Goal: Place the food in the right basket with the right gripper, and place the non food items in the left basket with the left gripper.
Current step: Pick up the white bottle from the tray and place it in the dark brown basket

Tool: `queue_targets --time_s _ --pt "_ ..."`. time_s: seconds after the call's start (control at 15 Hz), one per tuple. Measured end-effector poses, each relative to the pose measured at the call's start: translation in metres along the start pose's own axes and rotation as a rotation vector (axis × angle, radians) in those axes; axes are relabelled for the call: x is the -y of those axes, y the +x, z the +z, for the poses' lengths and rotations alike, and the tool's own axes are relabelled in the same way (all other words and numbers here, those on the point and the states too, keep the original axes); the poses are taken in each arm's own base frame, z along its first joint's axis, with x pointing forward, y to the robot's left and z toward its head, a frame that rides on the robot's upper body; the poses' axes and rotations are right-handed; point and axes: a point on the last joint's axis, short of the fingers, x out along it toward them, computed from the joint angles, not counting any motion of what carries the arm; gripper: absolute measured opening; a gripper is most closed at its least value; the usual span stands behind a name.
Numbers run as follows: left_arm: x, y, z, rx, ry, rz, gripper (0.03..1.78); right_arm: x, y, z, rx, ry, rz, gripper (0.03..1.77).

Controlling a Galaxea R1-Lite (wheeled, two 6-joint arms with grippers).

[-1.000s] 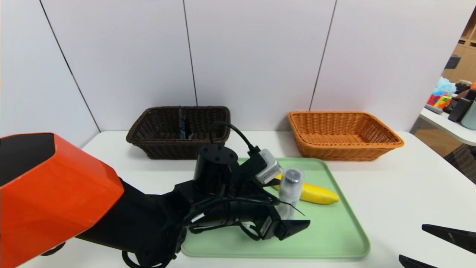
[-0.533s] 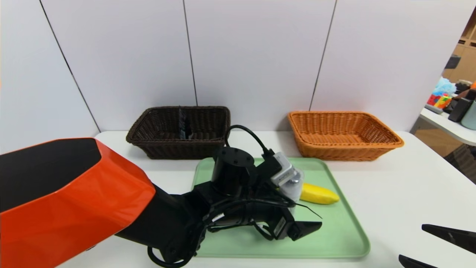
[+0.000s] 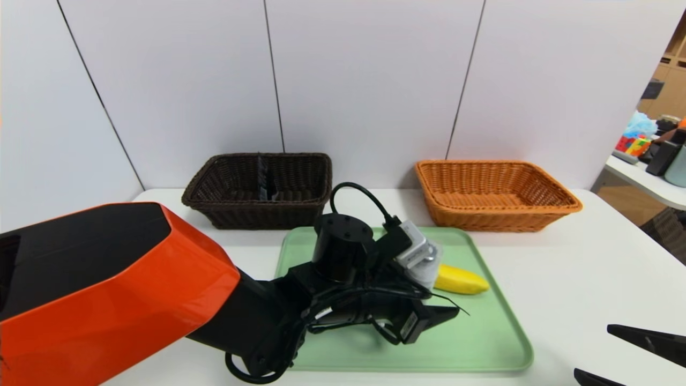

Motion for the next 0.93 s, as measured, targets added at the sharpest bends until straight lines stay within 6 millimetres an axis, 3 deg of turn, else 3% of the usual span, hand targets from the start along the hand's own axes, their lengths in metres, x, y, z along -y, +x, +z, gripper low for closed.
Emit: queue_targets --time_s 0.27,0.6,0.93 --pt "0.0 -0.001 0.0 0.005 0.001 0.001 0.67 0.0 0.0 0.0 -0.001 -0.001 0.0 1.7" --pt "-0.006 -0.016 0.013 0.038 0.01 0.038 0.67 0.0 0.0 -0.003 -0.006 0.001 -0.001 1.7" --pt "-0.045 -0.067 0.052 0.141 0.04 0.198 0.67 0.0 0.0 -0.004 -0.008 0.0 0.001 1.7"
